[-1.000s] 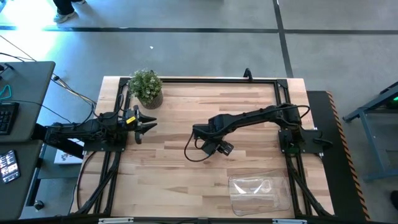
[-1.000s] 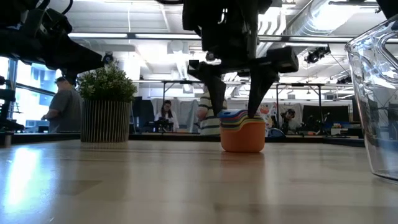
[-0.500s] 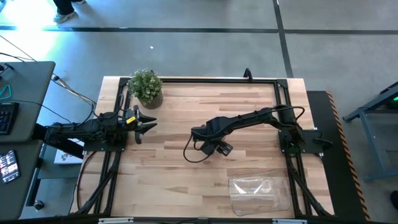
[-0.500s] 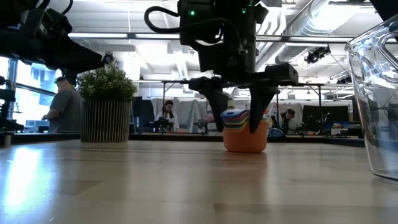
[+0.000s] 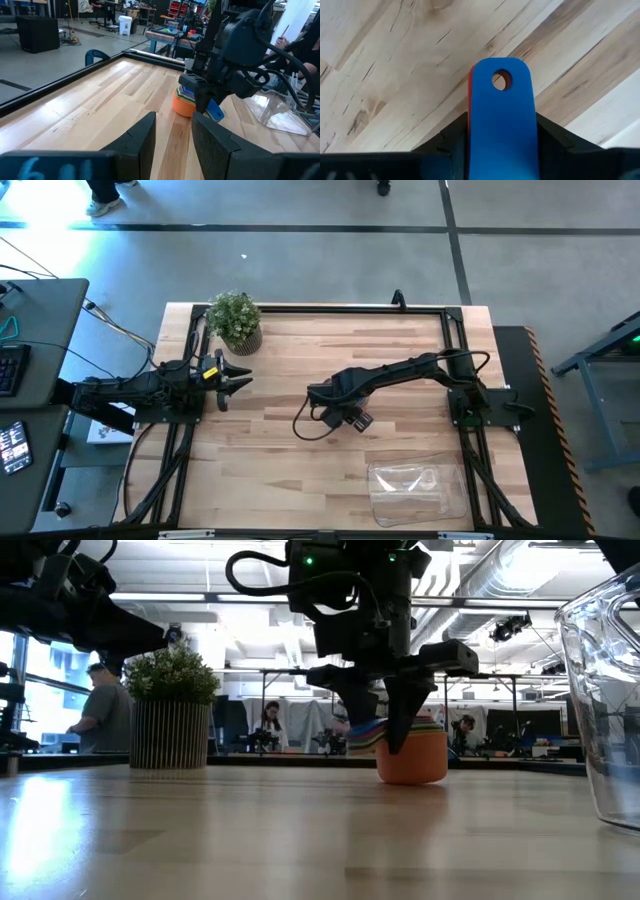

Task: Nest measuring cups in basket
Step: Put the stacked measuring cups into the transparent bin

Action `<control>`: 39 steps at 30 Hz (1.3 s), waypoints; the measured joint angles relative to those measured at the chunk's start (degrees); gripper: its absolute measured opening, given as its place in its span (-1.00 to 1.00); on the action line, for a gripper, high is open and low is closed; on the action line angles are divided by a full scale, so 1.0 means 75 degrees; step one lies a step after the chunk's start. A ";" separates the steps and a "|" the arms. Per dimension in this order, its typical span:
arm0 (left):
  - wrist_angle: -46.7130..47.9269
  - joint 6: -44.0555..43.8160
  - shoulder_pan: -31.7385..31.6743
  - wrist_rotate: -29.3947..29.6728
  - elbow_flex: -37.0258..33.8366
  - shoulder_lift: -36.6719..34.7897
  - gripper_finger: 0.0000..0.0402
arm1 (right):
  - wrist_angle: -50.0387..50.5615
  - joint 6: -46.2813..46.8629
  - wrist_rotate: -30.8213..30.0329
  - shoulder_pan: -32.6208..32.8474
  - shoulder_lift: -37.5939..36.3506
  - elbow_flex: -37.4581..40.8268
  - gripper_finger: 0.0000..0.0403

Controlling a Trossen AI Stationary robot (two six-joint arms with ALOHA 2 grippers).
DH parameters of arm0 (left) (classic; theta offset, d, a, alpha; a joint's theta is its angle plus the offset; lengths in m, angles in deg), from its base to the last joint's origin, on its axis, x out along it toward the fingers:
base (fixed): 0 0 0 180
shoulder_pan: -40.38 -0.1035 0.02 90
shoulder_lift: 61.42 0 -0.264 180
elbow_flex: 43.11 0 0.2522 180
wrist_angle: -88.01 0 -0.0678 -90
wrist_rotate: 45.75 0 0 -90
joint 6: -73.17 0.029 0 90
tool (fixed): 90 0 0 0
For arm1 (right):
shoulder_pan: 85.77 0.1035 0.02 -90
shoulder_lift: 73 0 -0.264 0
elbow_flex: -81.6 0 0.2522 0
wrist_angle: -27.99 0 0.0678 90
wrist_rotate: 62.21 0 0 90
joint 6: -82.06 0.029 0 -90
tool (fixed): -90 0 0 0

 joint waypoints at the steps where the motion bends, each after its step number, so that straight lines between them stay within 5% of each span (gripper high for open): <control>1: 0.0000 0.0000 -0.0001 -0.0001 -0.0002 0.0000 -0.43 | 0.0003 0.0046 0.0002 -0.0014 0.0000 0.0000 -0.25; 39: 0.0004 0.0000 -0.0002 0.0001 -0.0001 -0.0003 -0.43 | 0.0290 0.1601 0.0294 -0.0129 0.0000 0.0000 -0.27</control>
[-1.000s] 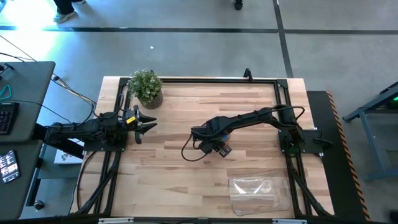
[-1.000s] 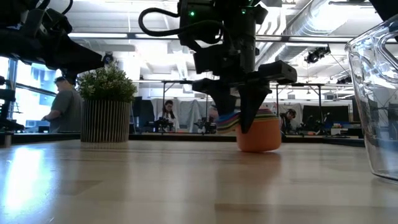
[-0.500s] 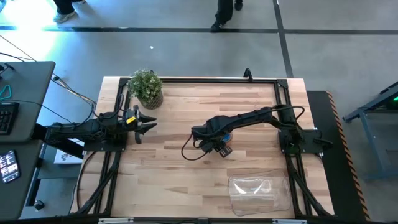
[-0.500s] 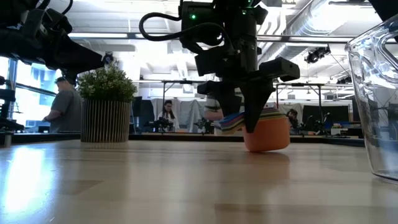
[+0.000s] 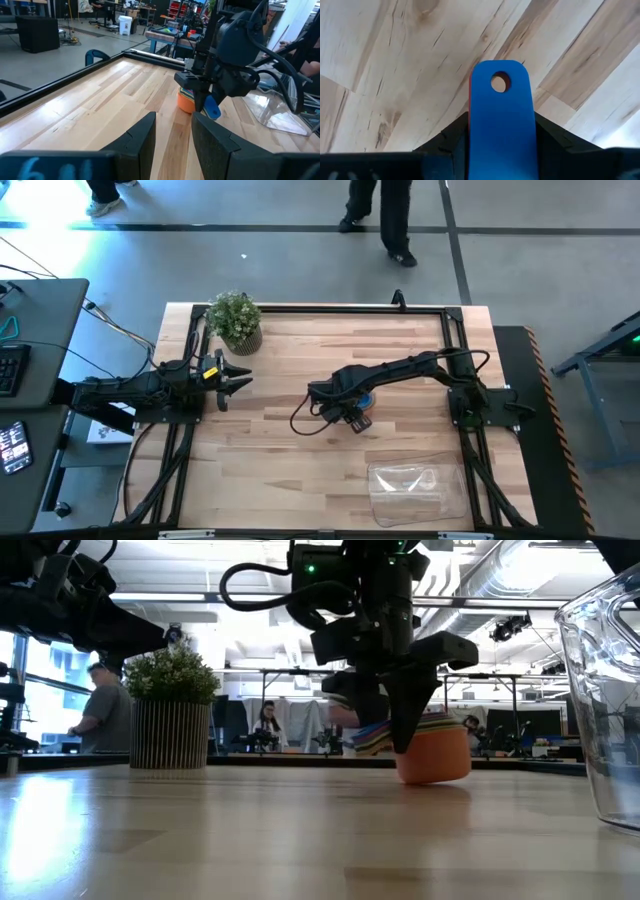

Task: Nest measuring cups in basket
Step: Put the stacked measuring cups into the transparent bin

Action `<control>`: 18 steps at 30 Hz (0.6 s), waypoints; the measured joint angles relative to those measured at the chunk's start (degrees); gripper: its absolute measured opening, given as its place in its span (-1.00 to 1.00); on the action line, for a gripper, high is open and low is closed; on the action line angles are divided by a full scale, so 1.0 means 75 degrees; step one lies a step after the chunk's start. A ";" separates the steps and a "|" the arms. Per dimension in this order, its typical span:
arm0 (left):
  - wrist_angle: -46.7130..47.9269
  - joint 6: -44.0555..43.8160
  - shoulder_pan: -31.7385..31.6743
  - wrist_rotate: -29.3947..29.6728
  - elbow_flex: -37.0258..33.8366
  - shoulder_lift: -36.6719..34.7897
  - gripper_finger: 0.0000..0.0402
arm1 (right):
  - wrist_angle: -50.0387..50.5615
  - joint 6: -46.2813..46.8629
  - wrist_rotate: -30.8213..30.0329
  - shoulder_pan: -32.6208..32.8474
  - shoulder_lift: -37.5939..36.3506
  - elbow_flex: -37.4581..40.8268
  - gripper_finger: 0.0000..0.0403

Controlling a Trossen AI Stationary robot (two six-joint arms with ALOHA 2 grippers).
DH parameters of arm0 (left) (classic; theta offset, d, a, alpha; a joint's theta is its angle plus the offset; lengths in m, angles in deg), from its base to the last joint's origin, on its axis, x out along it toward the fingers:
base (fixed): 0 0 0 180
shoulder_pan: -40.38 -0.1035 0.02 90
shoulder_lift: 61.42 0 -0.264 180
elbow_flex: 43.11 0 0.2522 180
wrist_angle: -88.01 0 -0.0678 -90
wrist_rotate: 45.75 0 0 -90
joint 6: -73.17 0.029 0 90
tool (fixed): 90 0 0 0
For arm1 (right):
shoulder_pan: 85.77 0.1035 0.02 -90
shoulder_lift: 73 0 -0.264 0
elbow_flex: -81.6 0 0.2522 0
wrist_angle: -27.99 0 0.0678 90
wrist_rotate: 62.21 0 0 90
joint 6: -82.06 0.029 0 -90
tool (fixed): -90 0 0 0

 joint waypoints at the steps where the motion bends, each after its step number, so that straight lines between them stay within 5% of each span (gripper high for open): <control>1: -0.0001 0.0000 0.0000 -0.0002 -0.0001 0.0000 -0.43 | 0.0007 0.0070 0.0000 -0.0002 0.0000 0.0000 -0.27; 18: 0.0000 0.0000 -0.0001 -0.0003 -0.0002 0.0000 -0.43 | 0.0262 0.1277 0.0166 0.0007 -0.0208 0.0000 -0.27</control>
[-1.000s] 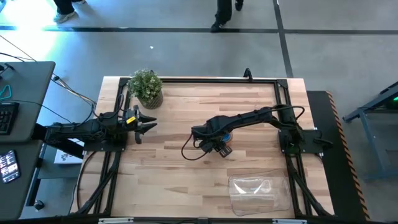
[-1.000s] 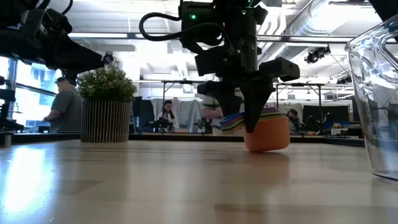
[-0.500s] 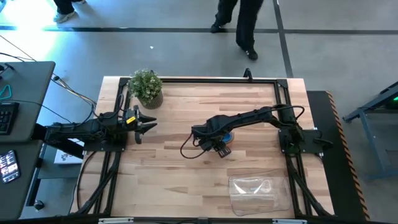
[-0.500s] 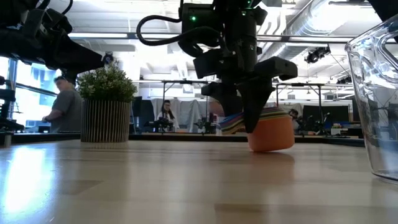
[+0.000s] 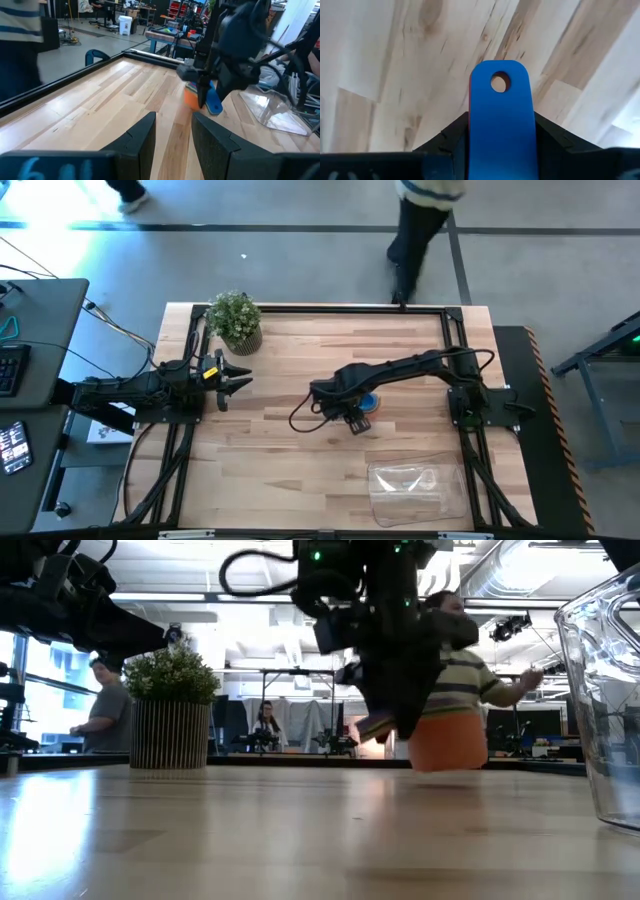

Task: Nest measuring cups in basket
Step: Put the stacked measuring cups into the transparent bin

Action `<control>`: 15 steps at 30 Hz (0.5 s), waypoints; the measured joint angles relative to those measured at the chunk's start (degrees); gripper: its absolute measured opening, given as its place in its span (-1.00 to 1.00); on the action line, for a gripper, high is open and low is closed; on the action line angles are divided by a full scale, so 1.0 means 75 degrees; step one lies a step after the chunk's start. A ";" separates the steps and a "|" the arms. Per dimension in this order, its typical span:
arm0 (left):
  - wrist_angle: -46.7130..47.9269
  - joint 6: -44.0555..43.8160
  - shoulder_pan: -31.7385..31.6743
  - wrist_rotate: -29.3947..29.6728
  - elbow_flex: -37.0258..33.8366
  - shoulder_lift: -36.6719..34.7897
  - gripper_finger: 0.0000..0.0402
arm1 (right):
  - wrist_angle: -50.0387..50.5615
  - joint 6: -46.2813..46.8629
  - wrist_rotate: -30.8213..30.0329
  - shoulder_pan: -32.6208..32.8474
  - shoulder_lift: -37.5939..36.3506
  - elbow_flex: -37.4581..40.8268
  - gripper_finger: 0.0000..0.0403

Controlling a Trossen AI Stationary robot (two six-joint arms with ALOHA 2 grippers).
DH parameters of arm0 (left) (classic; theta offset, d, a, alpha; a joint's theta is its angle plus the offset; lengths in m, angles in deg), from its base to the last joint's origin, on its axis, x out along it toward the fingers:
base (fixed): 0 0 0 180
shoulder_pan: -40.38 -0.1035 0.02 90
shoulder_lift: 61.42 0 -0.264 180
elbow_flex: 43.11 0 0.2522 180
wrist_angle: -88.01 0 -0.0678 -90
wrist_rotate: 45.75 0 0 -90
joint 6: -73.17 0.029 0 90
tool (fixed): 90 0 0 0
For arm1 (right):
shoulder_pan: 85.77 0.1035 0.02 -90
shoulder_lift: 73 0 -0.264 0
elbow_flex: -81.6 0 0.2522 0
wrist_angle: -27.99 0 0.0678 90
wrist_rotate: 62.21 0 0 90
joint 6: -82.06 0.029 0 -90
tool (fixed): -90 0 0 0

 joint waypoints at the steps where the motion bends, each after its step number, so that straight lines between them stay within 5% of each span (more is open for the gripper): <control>1: 0.0000 0.0000 0.0003 0.0002 0.0001 0.0000 -0.43 | 0.0005 0.0080 0.0002 0.0000 -0.0068 -0.0003 -0.27; 15: -0.0003 0.0000 0.0003 0.0003 0.0003 0.0003 -0.43 | 0.0877 0.2414 0.0010 0.0284 -0.1157 -0.0014 -0.27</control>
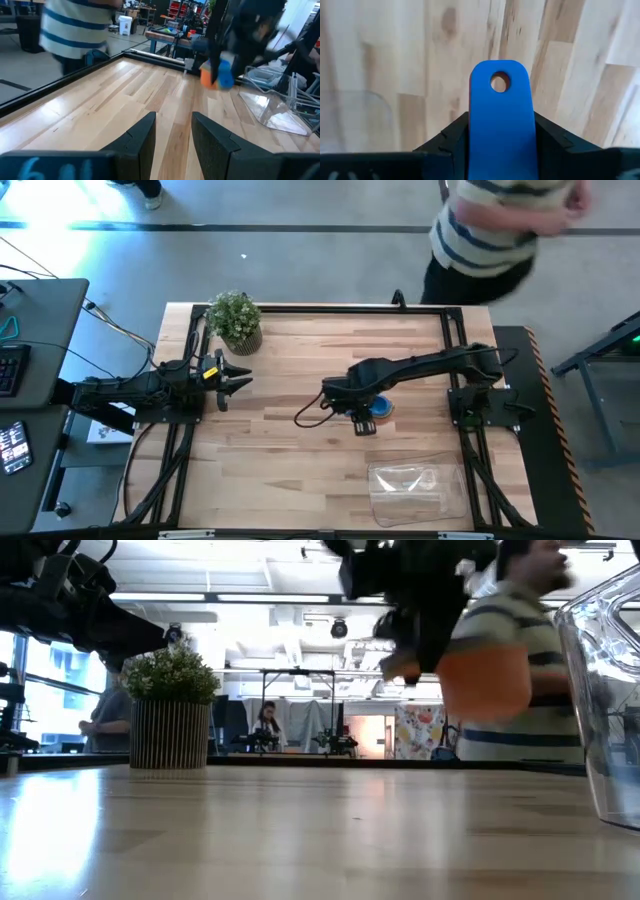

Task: Nest measuring cups in basket
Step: Put the stacked measuring cups into the transparent bin

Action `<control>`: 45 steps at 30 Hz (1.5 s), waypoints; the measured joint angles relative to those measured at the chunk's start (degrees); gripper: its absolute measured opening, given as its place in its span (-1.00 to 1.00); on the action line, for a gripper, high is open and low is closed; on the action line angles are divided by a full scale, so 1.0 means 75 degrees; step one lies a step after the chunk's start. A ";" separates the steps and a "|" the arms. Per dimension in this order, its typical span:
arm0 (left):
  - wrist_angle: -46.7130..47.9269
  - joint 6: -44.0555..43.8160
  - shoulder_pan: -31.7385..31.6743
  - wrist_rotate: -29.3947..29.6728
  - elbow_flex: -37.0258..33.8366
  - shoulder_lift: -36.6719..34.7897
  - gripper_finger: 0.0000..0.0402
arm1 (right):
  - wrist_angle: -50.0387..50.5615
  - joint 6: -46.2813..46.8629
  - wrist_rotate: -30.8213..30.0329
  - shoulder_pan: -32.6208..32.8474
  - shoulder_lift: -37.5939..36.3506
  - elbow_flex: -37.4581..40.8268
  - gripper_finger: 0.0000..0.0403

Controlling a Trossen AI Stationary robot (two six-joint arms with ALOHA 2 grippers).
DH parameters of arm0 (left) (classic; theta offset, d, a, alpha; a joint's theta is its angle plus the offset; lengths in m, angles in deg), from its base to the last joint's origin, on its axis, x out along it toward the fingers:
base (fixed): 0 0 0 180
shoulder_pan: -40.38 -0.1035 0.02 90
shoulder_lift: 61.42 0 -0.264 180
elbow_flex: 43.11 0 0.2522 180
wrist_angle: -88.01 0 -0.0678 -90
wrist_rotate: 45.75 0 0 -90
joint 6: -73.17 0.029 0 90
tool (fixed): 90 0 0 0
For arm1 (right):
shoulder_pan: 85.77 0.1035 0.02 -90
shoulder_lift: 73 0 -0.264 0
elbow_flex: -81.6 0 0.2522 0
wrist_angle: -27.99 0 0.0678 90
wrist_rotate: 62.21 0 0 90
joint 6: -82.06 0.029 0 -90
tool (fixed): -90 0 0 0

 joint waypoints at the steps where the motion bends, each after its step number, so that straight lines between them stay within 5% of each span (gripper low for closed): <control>1: 0.0000 0.0000 -0.0001 0.0000 -0.0003 0.0000 -0.43 | 0.0025 0.0188 -0.0009 0.0050 -0.0163 -0.0002 -0.27; 20: 0.0000 0.0000 0.0000 0.0000 -0.0003 0.0000 -0.43 | 0.1453 0.4160 -0.1181 0.1570 -0.2556 -0.0004 -0.28; 35: 0.0000 0.0000 -0.0001 0.0000 0.0000 0.0000 -0.43 | 0.1624 0.7466 -0.1778 0.4241 -0.2585 0.0016 -0.29; 45: 0.0000 0.0000 -0.0001 0.0000 -0.0001 0.0000 -0.43 | 0.1441 0.8136 -0.1976 0.5438 -0.1936 0.0029 -0.29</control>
